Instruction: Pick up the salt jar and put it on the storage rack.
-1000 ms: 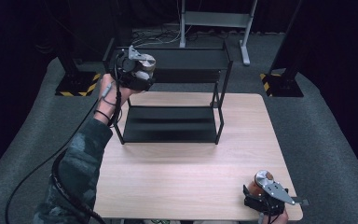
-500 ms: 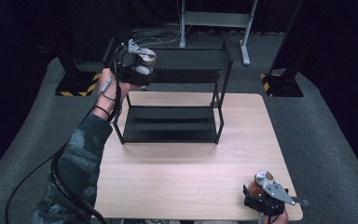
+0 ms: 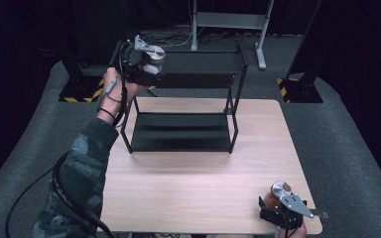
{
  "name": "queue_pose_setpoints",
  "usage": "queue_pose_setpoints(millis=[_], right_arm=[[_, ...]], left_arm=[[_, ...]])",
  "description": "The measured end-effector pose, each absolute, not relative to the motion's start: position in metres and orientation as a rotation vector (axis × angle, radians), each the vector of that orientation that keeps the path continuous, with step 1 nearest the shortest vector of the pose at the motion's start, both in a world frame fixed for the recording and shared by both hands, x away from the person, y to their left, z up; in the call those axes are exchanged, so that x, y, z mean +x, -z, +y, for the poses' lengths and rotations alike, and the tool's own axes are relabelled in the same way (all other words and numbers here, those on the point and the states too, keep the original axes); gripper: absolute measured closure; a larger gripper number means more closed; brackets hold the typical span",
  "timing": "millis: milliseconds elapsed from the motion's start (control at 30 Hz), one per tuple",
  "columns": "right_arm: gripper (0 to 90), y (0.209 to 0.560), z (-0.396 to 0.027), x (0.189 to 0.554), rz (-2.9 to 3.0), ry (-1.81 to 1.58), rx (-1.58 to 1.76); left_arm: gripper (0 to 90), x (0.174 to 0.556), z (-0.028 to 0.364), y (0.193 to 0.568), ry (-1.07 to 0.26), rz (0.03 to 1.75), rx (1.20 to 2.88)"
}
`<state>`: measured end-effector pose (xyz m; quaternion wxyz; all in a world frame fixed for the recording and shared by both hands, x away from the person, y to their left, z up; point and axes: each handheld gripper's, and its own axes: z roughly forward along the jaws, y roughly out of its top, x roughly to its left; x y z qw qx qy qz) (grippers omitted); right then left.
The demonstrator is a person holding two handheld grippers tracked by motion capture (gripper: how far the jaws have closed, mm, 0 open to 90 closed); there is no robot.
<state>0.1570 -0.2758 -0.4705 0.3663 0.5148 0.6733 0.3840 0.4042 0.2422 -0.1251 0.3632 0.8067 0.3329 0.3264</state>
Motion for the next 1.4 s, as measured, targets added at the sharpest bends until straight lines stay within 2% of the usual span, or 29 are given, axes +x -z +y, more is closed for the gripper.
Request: queue_pose_setpoints(millis=[1400], right_arm=[[0.0, 0.470, -0.276, 0.157, 1.729, -0.987, 1.327]], left_arm=[[30.8, 0.429, 0.235, 0.112, -0.826, 0.919, 2.010]])
